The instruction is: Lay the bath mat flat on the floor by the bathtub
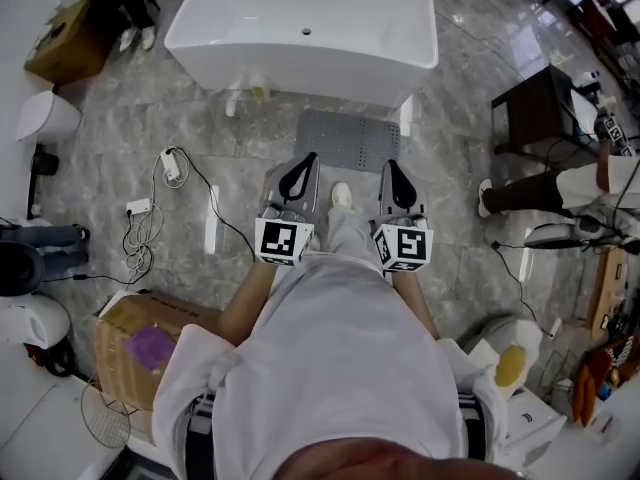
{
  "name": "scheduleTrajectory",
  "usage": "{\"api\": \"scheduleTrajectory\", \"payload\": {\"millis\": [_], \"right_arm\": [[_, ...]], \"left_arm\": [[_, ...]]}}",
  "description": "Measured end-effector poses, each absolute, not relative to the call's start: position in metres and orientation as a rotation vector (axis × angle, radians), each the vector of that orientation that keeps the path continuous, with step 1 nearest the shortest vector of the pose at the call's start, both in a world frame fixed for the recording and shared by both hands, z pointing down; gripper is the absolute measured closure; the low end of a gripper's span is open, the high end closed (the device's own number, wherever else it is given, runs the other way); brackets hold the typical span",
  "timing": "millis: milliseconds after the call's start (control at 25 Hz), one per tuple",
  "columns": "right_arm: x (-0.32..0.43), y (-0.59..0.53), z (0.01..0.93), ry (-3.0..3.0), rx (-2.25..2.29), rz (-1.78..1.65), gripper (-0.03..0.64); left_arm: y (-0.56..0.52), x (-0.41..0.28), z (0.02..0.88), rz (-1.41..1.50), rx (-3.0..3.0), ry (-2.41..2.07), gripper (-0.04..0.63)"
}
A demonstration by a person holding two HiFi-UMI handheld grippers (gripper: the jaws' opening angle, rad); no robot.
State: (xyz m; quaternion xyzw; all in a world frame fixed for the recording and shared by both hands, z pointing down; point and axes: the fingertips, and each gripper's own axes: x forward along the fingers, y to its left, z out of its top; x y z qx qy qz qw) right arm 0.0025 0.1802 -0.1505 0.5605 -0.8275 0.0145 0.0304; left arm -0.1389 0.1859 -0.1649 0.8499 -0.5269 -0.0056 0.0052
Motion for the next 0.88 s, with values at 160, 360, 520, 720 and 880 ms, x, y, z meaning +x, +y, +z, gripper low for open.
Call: {"api": "scheduleTrajectory", "payload": {"millis": [160,360,520,720,880], "right_arm": [[0.003,0.186,-0.154,-2.572,1.738,0.022,0.62],[-0.003,0.186,-0.154,-2.576,1.731,-0.003,0.62],[0.005,0.172,-0.146,-2.581,1.725,-0.002,0.62],[-0.009,0.175,-0.152,-2.591,1.704,-0.011,0.62],[-0.015,0.171,-0.147,-2.593,1.693,0.011,0.62]], "left_arm": [[0.184,-0.14,-0.153,0.045,2.662,-1.669,0.597],[0.182,-0.132,-0.152,0.088,2.705,-1.661,0.597],[0.171,-0.116,-0.143,0.103,2.717,-1.647,0.597],[0.173,-0.124,-0.141,0.131,2.713,-1.624,0.597],[0.167,-0.129,-0.136,0.135,2.7,-1.618,0.597]]}}
